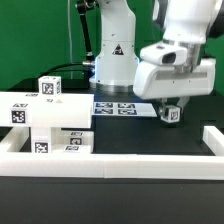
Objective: Assemble chair
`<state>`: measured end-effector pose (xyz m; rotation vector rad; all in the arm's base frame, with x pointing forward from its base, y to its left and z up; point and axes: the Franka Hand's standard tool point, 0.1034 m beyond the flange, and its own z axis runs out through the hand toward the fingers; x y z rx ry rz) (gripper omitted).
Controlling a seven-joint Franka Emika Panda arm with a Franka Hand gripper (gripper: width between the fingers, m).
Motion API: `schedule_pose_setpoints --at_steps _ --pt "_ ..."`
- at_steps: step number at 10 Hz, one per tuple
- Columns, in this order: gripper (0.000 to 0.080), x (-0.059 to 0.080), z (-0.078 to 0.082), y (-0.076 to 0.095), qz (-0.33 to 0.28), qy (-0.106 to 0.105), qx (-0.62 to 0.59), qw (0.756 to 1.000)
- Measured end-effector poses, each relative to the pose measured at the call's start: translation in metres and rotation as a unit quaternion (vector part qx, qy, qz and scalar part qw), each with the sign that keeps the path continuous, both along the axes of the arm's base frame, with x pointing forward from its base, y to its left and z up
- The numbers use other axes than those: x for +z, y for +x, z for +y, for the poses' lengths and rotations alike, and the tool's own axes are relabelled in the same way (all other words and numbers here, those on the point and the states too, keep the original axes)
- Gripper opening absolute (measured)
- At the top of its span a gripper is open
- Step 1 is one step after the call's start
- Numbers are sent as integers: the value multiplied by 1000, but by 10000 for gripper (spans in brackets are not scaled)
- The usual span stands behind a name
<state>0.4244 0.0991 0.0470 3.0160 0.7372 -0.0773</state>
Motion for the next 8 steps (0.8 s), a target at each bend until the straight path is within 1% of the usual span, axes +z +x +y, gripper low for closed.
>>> schedule_pose_setpoints --at_steps 1,2,3,4,6,7,8 --pt "287 13 -3 7 -2 5 -2 1000" --pt "287 27 -7 18 -1 11 -8 1000" --pt "288 38 -15 34 -9 11 -14 1000" --pt "288 38 -18 39 -11 8 -19 1000" --pt "288 36 -19 37 -9 7 -19 1000" --pt "288 36 -23 40 -14 6 -4 1000" --pt "288 35 -37 46 -24 0 18 1000"
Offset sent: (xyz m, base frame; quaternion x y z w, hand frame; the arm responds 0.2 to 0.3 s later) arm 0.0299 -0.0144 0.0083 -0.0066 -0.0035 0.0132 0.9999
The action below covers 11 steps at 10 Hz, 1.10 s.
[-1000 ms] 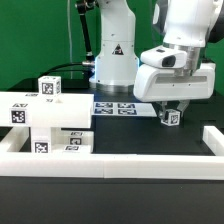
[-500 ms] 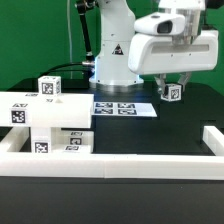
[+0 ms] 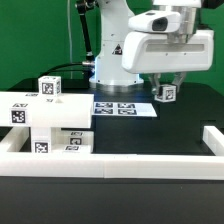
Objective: Assemble chair
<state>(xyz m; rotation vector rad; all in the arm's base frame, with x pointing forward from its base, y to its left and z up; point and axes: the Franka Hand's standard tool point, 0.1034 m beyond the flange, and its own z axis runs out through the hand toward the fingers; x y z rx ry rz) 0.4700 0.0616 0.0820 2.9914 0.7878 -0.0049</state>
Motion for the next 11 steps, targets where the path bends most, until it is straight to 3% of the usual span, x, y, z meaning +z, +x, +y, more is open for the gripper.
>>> schedule_pose_setpoints --at_steps 2,4,8,9,11 --pt "288 20 -24 21 -1 -1 16 1000" --pt "288 38 -33 43 -6 -8 26 1000" --pt "288 35 -36 41 -7 -10 30 999" --pt "288 37 -49 47 -13 -15 63 998" --pt "288 60 -74 72 -21 -21 80 996"
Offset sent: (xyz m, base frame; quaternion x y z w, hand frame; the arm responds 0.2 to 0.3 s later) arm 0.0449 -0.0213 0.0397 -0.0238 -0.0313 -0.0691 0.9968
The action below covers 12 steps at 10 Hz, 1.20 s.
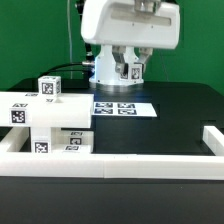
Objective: Assemble chair
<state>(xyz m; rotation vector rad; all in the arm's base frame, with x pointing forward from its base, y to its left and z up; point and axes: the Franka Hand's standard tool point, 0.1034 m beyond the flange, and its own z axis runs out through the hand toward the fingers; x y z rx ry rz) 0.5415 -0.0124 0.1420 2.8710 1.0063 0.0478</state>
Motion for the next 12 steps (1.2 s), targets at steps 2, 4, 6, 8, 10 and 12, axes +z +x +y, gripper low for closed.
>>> schedule_pose_setpoints --at_steps 2,4,6,8,10,12 --pt "288 18 -13 23 -5 -7 10 1000" --pt "288 16 -14 23 -5 -7 9 1000" --pt "288 11 -31 26 -1 -19 60 998" --pt "288 16 -65 46 16 -33 90 995" --pt "288 16 -89 63 22 -46 97 994" --pt "288 15 -87 62 23 -45 96 994"
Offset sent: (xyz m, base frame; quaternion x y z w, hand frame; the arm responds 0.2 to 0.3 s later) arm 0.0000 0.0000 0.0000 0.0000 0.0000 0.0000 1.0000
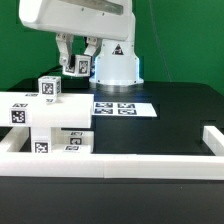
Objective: Assemble chair
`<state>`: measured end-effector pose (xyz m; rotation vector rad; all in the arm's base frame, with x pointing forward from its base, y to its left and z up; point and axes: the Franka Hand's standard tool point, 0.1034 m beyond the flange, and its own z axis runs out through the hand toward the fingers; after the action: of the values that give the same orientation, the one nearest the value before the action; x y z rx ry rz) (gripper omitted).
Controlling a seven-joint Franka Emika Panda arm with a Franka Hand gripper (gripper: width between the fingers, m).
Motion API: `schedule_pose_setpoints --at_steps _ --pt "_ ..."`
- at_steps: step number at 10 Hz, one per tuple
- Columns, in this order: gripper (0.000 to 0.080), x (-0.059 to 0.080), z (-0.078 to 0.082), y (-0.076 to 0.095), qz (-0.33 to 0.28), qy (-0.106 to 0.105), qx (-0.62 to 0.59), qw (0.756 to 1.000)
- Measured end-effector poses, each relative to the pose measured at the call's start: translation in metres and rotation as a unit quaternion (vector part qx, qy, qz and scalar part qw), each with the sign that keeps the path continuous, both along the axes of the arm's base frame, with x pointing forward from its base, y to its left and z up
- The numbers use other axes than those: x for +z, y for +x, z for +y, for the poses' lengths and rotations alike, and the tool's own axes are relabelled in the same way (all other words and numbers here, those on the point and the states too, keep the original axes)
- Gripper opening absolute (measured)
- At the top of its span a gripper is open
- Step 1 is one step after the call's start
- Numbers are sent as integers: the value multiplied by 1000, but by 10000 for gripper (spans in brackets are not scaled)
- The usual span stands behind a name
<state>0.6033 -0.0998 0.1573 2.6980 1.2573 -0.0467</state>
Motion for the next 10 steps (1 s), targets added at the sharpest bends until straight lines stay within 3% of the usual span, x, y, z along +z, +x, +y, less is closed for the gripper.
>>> schedule_pose_setpoints --at_steps 2,5,7,10 --pt "288 -1 -3 0 0 0 -2 1000" --pt "288 2 -42 13 3 -13 32 999" --pt "288 2 -42 10 0 -13 29 999" --pt "288 5 -63 10 -21 -7 38 999"
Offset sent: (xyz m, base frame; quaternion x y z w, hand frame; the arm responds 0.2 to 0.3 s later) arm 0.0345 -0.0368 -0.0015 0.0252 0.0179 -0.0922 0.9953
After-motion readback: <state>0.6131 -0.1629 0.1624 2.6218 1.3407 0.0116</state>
